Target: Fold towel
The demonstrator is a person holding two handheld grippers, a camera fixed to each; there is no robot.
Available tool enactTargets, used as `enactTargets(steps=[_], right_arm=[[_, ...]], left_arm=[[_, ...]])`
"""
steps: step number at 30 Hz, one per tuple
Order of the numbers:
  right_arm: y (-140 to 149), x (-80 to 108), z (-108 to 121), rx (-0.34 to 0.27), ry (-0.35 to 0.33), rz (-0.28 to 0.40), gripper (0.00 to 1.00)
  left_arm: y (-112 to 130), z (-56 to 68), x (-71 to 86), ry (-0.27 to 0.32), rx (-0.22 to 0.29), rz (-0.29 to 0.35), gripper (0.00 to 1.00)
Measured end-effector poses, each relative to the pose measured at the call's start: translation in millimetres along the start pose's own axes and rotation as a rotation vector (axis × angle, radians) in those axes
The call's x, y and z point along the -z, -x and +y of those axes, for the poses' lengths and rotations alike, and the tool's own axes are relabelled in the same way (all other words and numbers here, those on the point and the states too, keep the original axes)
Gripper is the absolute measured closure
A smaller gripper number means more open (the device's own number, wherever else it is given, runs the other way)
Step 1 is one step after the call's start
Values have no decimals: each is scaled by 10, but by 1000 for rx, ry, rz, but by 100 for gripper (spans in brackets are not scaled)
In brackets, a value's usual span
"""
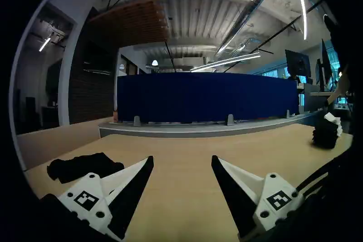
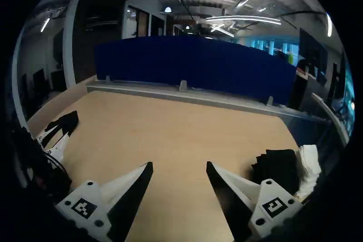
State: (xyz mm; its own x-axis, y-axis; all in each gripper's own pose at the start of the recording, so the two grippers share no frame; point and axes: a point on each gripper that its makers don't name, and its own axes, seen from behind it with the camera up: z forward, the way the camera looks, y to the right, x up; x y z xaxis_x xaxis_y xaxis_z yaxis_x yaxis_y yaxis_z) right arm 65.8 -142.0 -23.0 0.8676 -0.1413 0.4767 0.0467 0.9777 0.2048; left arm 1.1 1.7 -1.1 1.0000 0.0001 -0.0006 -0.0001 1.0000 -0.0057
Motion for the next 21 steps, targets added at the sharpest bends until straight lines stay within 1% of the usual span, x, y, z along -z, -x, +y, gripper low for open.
enactTargets(steps=[6,9,15,18,21], right_arm=[[-48,24,94,-17,3,18,9],[-110,76,180,-32,8,38,9],[-333,238,407,-39,23,116,8],[-416,318,544,-35,35,160,8],[-462,359,700,-37,53,201,8]], left_arm=[[1,-1,-4,0,1,-1,5],[6,-3,-2,-1,1,-1,5],[-1,-2,0,-1,0,-1,5],[2,0,0,-1,1,-1,5],[-2,-1,0,-1,0,-1,5]])
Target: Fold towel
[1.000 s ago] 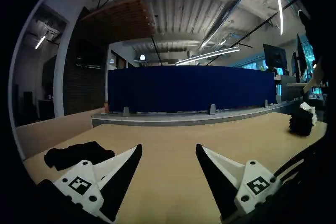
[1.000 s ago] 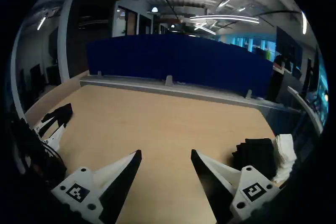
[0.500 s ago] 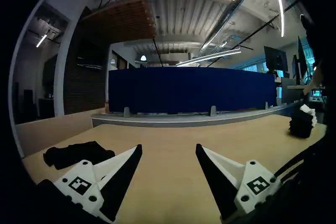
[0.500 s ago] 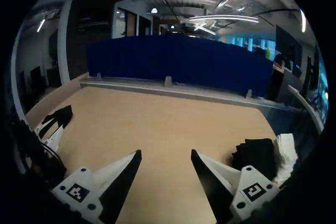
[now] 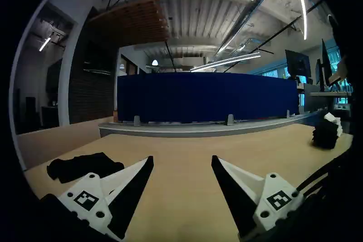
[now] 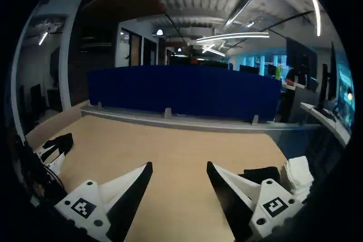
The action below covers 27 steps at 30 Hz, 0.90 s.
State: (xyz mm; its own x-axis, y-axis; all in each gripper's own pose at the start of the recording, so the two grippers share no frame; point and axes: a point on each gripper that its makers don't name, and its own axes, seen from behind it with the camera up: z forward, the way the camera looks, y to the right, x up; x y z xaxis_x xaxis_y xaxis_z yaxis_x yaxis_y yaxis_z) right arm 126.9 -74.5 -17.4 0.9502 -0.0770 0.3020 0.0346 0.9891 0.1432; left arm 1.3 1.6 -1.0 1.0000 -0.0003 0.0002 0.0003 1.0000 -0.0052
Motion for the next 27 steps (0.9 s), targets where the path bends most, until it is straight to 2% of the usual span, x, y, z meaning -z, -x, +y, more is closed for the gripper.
enactTargets(steps=[9,18,27], right_arm=[[13,-59,508,-68,65,125,6],[462,-162,704,-105,60,185,5],[1042,-399,857,-123,81,220,4]], left_arm=[[9,-3,5,0,0,0,5],[6,-5,14,0,0,0,5],[6,-57,28,2,0,0,5]])
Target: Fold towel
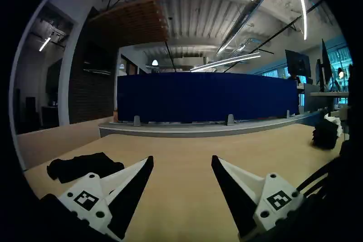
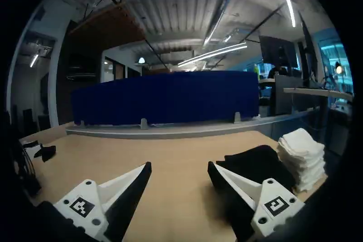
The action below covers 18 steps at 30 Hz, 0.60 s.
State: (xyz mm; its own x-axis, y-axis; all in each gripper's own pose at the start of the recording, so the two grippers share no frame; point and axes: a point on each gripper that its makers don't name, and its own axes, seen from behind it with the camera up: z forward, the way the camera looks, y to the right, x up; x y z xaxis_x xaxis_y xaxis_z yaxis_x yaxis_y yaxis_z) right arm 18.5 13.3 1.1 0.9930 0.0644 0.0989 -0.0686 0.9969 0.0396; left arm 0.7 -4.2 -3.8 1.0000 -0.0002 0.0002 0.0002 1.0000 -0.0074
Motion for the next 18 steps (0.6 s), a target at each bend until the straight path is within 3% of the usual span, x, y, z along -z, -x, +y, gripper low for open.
enactTargets(steps=[6,15,18], right_arm=[[240,-80,-29,-24,-4,4,4],[228,-144,-11,14,24,41,2],[194,-141,-17,26,29,54,2]], left_arm=[[5,3,-3,0,0,0,5],[6,53,14,-7,0,0,5],[1,-6,-5,-9,0,0,5]])
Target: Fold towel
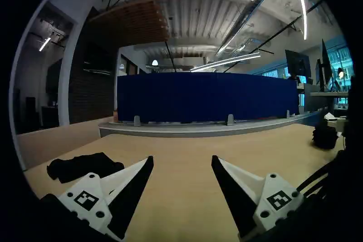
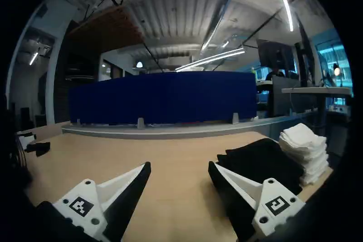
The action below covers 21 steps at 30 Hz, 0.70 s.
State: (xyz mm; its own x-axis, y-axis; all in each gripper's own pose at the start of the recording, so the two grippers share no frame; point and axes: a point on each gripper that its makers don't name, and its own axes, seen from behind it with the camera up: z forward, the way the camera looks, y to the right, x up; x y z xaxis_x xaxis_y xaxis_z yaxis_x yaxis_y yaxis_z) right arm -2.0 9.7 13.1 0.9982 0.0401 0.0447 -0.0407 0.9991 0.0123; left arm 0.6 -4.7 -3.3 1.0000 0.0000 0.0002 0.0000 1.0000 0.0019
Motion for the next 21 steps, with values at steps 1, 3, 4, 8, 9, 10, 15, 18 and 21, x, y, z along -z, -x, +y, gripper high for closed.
enactTargets(steps=[1,3,4,8,9,10,15,18,21], right_arm=[[-4,4,-8,1,1,3,2],[-12,14,-24,2,4,11,2],[-16,20,-30,0,8,12,2],[-42,49,-60,4,21,26,2],[-50,57,-69,7,23,31,2],[-43,63,-80,14,22,33,2],[-31,97,-107,43,19,40,1],[-22,107,-116,40,19,45,1],[-15,110,-124,42,14,45,1]], left_arm=[[0,-4,-4,3,0,0,5],[-1,-9,-12,10,1,0,5],[0,20,-5,11,1,0,5],[2,88,11,7,0,0,5],[2,93,12,4,0,0,5],[1,67,3,2,0,0,5],[-3,-2,-29,9,1,0,5],[3,87,4,13,0,0,5],[8,107,12,4,-1,0,5]])
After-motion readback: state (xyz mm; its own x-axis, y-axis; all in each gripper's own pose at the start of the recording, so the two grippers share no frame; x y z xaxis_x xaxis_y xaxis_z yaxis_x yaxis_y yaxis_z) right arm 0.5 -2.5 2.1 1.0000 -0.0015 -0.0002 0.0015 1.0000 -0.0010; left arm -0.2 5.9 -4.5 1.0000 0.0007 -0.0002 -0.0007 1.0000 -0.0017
